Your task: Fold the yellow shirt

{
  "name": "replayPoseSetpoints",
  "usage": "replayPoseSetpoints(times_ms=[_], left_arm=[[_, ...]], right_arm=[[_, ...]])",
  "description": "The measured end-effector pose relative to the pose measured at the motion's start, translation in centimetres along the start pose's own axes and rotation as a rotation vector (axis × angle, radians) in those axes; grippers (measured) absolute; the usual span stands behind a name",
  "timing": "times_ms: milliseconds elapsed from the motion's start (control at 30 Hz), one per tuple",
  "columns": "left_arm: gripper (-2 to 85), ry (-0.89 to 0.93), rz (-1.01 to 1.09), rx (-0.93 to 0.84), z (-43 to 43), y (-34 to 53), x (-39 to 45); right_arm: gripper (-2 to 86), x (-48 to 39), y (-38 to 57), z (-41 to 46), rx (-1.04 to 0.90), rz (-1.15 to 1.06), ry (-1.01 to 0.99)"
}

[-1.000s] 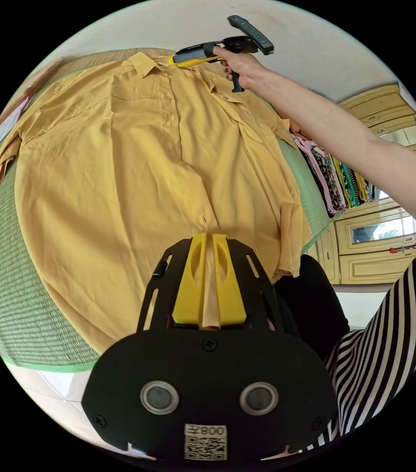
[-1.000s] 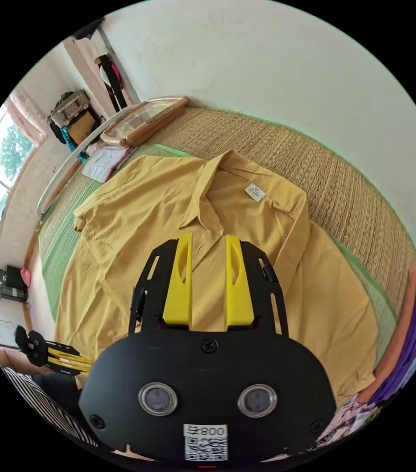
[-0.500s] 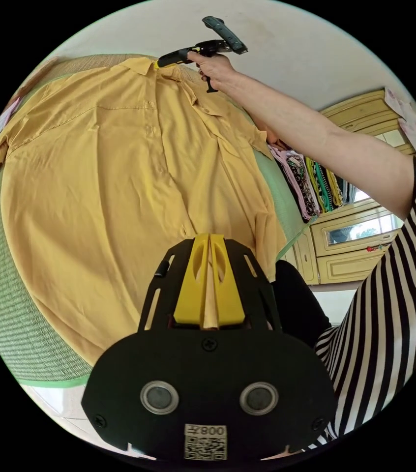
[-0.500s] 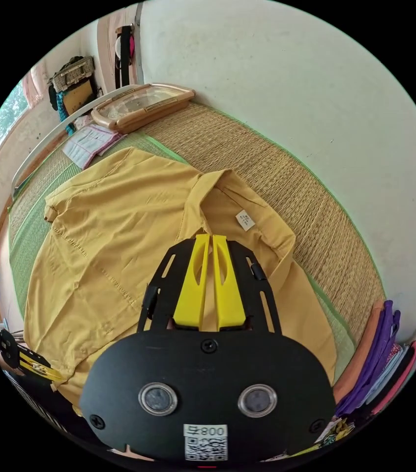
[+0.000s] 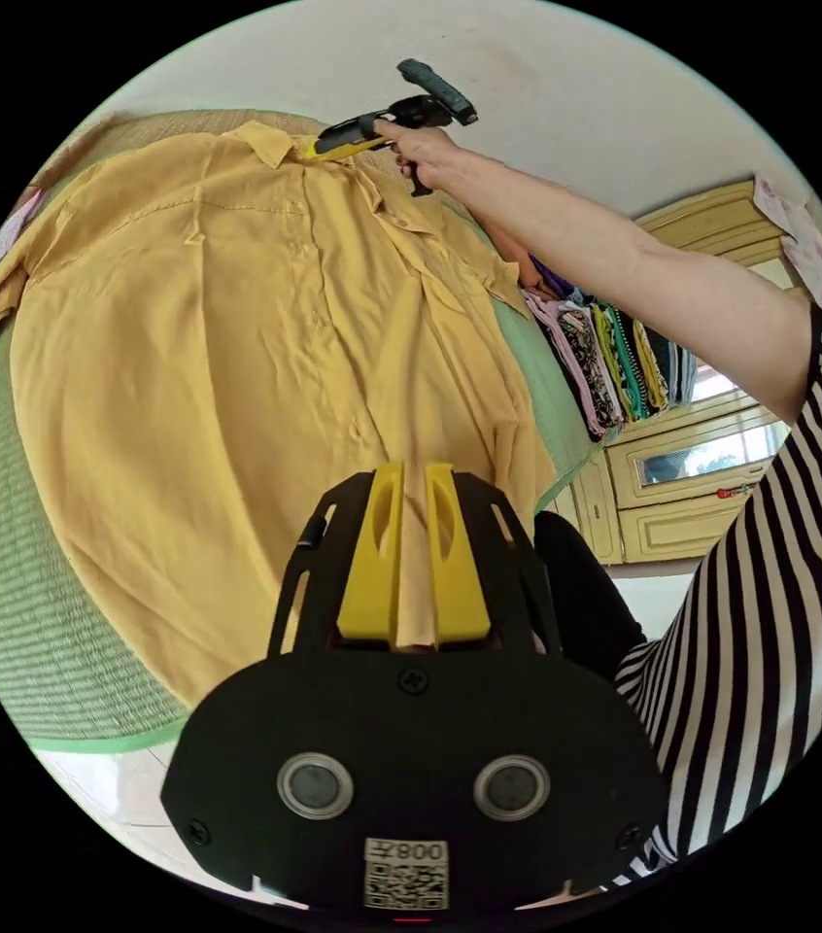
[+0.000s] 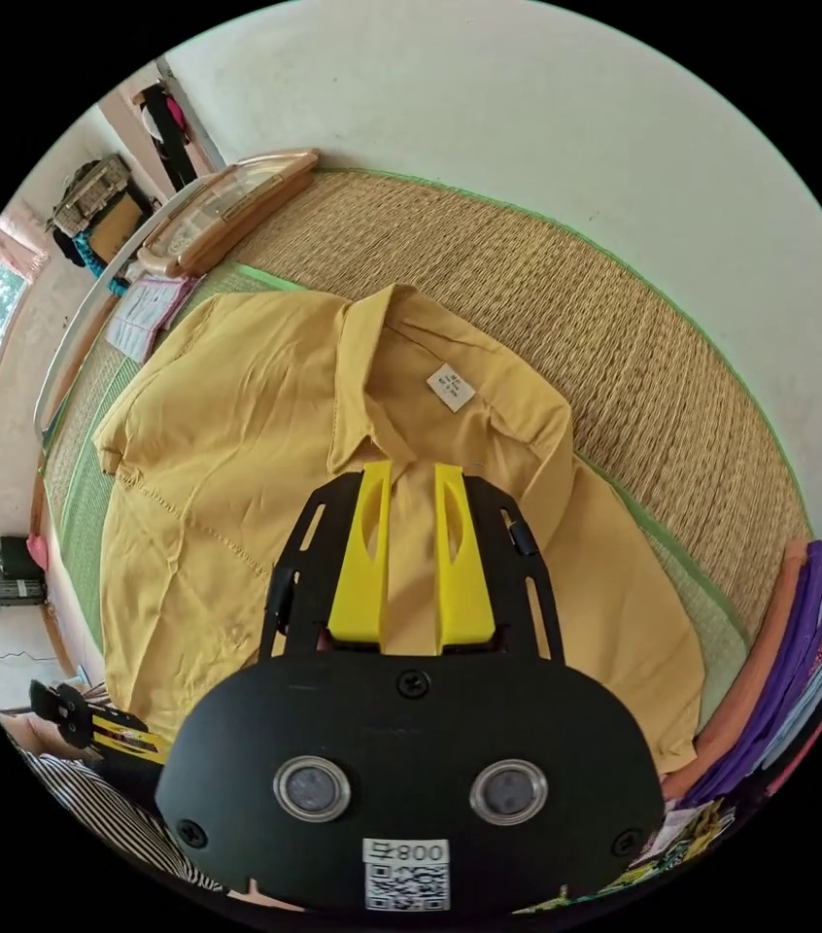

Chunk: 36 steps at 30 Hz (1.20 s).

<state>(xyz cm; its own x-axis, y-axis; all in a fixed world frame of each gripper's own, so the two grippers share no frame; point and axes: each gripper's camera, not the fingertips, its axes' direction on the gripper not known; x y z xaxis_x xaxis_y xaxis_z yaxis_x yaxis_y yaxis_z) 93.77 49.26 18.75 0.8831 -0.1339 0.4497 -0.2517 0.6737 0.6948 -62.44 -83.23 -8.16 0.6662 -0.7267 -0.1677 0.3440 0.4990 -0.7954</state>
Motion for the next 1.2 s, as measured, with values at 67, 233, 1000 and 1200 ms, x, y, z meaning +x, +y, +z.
replayPoseSetpoints(times_ms=[67,233,1000,1200], left_arm=[[3.4,-0.003,-0.053,0.009,-1.3,1.7,-1.4],[4.5,-0.059,-0.261,0.091,-6.7,7.7,-6.4],[5.3,0.117,-0.47,0.171,-11.8,23.8,-10.9],[5.2,0.126,-0.468,0.162,-12.5,25.7,-11.4]], right_arm=[[8.7,0.7,2.2,-0.4,0.031,0.02,-0.062],[9.0,-2.7,12.4,-0.6,0.05,-0.054,-0.276],[7.8,-15.4,35.6,14.9,-0.371,0.144,-0.603],[2.5,-14.7,36.8,18.5,-0.391,0.188,-0.675]])
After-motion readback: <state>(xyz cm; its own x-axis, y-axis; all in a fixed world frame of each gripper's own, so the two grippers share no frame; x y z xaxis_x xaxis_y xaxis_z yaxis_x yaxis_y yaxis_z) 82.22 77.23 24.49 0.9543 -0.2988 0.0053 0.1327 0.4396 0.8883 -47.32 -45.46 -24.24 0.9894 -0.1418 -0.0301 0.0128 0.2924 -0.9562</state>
